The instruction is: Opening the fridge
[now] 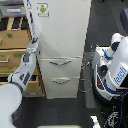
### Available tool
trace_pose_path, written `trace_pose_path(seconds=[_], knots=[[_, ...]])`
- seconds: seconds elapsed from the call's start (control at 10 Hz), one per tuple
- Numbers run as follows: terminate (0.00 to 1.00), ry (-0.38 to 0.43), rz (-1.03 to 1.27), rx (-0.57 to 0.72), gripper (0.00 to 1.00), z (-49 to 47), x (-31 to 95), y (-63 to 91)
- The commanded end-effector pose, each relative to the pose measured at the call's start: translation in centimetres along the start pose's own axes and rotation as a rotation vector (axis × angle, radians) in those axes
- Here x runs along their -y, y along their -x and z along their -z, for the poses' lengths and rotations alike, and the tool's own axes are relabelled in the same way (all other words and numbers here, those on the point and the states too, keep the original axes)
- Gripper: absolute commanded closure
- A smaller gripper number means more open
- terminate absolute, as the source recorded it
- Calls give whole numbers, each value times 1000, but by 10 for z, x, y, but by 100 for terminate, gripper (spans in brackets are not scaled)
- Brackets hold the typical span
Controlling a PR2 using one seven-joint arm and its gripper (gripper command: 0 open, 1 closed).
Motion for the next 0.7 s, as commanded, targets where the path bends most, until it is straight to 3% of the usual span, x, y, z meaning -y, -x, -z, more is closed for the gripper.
trace_pose_path(seconds=[0.1,0.3,0.7], knots=[[0,-27,286,-21,100,-18,84,118],[0,-14,389,17,100,-64,121,196],[0,109,789,20,100,-124,323,410]])
